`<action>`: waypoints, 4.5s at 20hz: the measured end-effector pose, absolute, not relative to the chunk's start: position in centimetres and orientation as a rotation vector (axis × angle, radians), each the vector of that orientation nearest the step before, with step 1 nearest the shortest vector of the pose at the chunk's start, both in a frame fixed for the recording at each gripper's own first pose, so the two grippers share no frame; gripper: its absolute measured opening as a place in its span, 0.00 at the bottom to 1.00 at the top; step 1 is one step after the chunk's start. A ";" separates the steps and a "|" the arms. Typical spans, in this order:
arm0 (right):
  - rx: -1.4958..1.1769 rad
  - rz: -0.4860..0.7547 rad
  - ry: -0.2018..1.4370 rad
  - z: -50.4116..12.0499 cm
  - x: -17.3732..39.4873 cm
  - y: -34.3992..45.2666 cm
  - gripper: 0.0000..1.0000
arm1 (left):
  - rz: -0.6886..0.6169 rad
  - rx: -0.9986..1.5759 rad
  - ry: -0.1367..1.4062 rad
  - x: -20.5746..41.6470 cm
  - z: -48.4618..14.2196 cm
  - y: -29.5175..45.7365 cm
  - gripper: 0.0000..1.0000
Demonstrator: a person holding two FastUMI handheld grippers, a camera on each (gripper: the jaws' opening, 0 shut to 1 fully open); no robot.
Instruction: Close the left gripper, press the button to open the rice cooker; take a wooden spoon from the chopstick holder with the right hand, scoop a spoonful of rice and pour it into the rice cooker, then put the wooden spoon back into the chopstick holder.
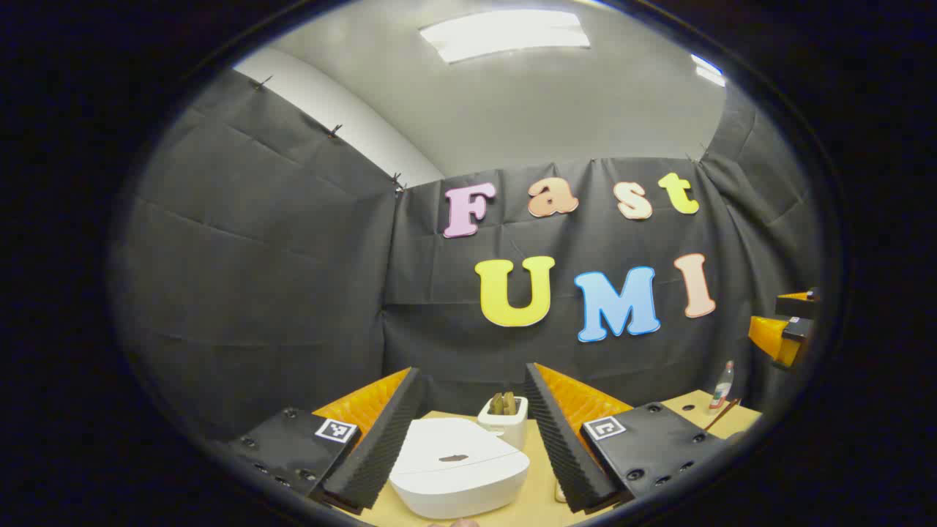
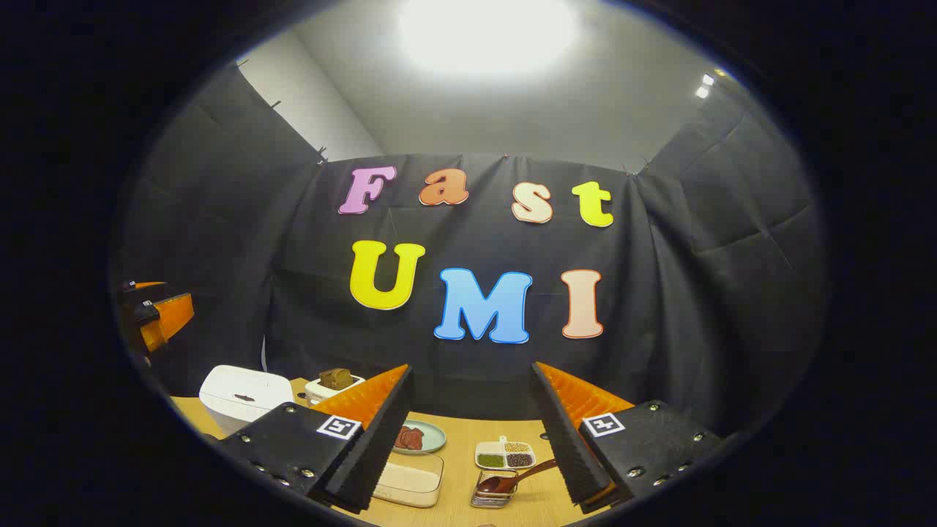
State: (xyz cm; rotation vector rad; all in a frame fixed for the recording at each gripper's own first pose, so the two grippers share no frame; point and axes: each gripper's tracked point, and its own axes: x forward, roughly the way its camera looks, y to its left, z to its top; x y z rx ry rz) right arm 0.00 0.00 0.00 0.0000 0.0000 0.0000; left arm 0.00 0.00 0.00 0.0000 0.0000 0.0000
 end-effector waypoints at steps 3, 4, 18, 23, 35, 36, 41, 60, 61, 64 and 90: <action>-0.020 -0.004 -0.005 0.4 0.1 -0.3 0.95 | 0.000 -0.008 -0.012 0.5 0.5 -0.3 0.96; -0.030 -0.008 -0.010 0.4 0.1 -0.5 0.94 | 0.000 -0.010 -0.016 0.6 0.7 -0.5 0.96; -0.018 -0.073 0.020 -0.7 -0.7 -2.6 0.95 | -0.050 -0.015 -0.021 2.7 0.1 -1.7 0.96; -0.031 -0.077 0.022 -0.7 -1.2 -2.8 0.95 | -0.070 -0.011 -0.028 3.1 0.3 -1.8 0.96; -0.029 -0.081 0.052 -1.6 -1.9 -3.3 0.95 | -0.031 -0.027 0.022 4.4 -0.9 0.1 0.09; -0.025 -0.075 0.053 -1.6 -2.0 -3.1 0.95 | -0.030 -0.032 0.026 4.4 -1.1 0.4 0.09; -0.046 -0.078 0.046 -1.2 -2.2 -3.2 0.95 | -0.020 -0.059 0.090 6.9 -4.6 1.9 0.11; -0.083 -0.187 0.124 -2.1 -4.3 -4.4 0.95 | -0.039 -0.044 0.438 11.4 -22.9 3.7 0.08; -0.087 -0.185 0.126 -2.2 -4.4 -4.3 0.95 | -0.035 -0.052 0.465 11.4 -24.2 3.9 0.08; -0.098 -0.186 0.131 -2.4 -4.5 -4.3 0.95 | -0.020 -0.063 0.526 11.6 -26.7 4.4 0.09; 0.009 -0.125 0.162 -6.8 0.8 -8.2 0.95 | 0.013 -0.079 0.243 11.6 -12.3 3.9 0.65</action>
